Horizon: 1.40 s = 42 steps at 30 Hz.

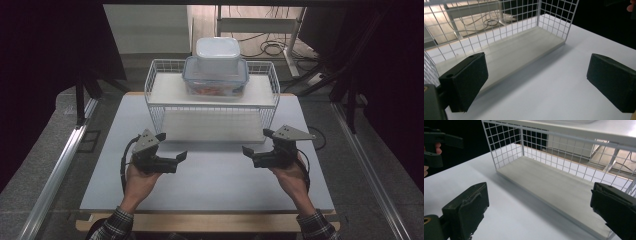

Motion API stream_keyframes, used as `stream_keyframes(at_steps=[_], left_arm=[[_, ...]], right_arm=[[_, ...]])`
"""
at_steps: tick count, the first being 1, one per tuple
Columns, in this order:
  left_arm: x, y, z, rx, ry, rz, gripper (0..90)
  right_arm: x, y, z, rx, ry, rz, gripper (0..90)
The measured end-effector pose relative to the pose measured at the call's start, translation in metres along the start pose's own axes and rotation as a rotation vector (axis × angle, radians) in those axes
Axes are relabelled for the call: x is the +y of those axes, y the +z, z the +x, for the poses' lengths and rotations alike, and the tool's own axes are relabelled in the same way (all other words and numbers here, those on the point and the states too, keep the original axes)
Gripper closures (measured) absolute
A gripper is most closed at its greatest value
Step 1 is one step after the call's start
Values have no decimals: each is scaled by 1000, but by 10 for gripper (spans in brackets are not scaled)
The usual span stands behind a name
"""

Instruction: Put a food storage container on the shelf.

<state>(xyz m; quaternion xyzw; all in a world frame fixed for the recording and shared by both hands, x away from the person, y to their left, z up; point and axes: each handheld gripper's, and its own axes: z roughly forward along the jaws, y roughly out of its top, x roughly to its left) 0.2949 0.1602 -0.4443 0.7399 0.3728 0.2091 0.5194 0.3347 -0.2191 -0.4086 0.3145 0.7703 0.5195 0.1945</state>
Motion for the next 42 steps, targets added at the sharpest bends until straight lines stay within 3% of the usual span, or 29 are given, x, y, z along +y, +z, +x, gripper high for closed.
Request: stream_keyframes(at_steps=[20,34,42], left_arm=[[-25,-5,-2,4,-22,40,33],[-44,-18,5,35,-53,67,24],[-54,-26,7,63,-44,92,12]], right_arm=[[-25,-12,2,-17,4,39,10],[-42,-18,-1,-46,4,74,0],[-51,-24,-3,-64,8,93,0]])
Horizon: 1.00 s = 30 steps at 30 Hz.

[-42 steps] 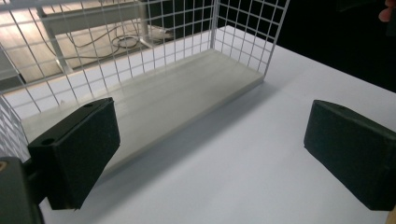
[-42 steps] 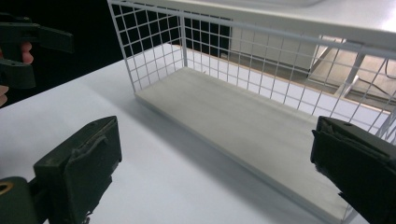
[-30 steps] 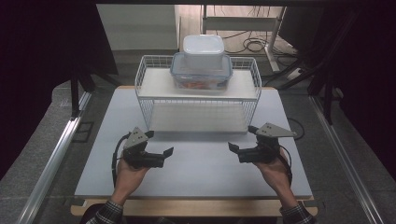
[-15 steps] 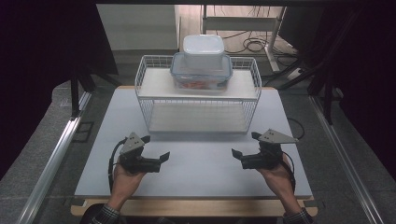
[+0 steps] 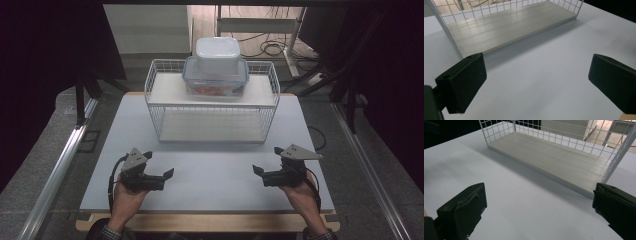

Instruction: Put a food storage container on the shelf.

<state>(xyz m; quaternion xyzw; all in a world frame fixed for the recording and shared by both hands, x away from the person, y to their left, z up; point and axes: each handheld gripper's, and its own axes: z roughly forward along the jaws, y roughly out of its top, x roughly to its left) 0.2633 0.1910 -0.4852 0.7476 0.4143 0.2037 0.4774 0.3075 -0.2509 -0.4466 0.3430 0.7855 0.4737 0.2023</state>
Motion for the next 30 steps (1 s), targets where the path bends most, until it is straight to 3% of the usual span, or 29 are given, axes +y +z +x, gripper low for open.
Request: stream_keyframes(at_steps=[11,30], left_arm=[[-15,-5,8,27,-10,41,8],[-42,-10,26,80,-39,115,6]], right_arm=[[-17,-9,-6,-26,16,15,0],[-46,-14,-14,-56,37,89,0]])
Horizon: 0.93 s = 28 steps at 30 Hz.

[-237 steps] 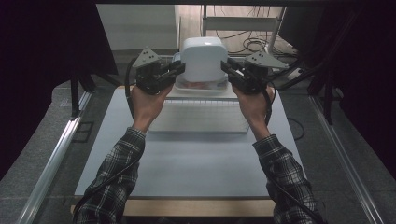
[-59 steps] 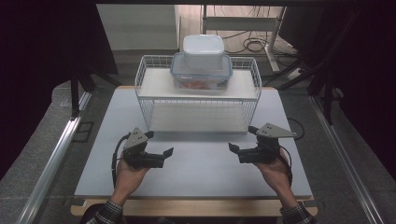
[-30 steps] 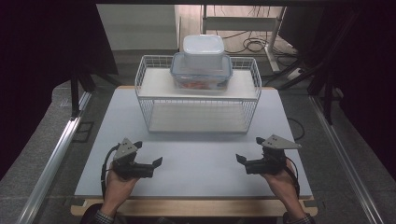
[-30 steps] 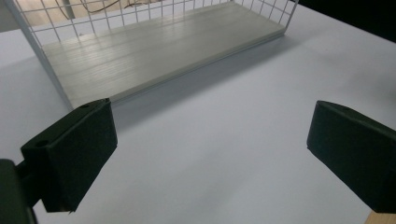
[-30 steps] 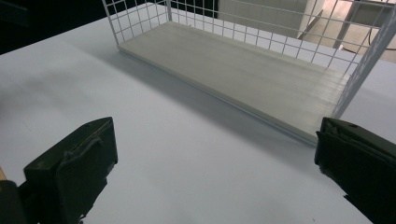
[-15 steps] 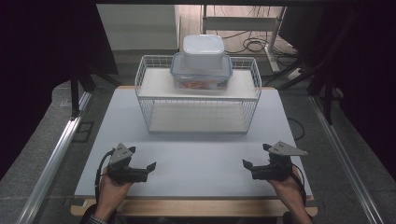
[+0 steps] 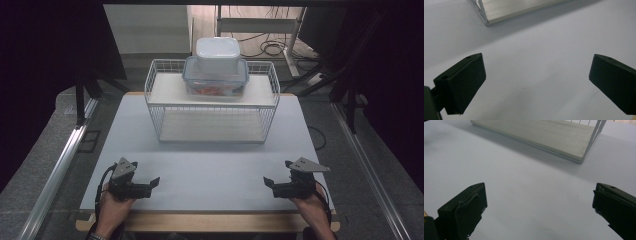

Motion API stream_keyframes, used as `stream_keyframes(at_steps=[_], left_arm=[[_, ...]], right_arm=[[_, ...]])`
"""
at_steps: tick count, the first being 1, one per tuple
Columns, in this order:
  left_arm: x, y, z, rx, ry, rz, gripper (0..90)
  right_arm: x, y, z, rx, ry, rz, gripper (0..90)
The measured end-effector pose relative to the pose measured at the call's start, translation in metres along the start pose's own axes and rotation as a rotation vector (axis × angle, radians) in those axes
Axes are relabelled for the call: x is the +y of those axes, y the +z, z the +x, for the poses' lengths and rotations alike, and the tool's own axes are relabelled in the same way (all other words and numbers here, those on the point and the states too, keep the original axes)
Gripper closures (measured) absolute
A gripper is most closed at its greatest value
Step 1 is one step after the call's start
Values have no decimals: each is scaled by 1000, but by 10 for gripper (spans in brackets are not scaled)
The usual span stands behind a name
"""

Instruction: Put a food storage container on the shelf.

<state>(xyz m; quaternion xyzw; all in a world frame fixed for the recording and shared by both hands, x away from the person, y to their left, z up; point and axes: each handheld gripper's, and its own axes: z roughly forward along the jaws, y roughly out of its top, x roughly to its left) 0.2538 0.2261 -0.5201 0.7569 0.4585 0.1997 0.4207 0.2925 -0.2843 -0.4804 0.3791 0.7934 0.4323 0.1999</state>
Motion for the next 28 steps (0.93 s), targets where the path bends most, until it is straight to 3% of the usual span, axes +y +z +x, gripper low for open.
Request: stream_keyframes(at_steps=[13,22,28], left_arm=[[-7,13,3,-8,-2,91,0],[-11,26,-4,4,50,198,0],[-10,28,-5,10,54,210,0]], right_arm=[[-17,8,-8,-4,7,72,0],[-25,21,-7,19,-19,167,0],[-28,27,-4,22,-52,219,0]])
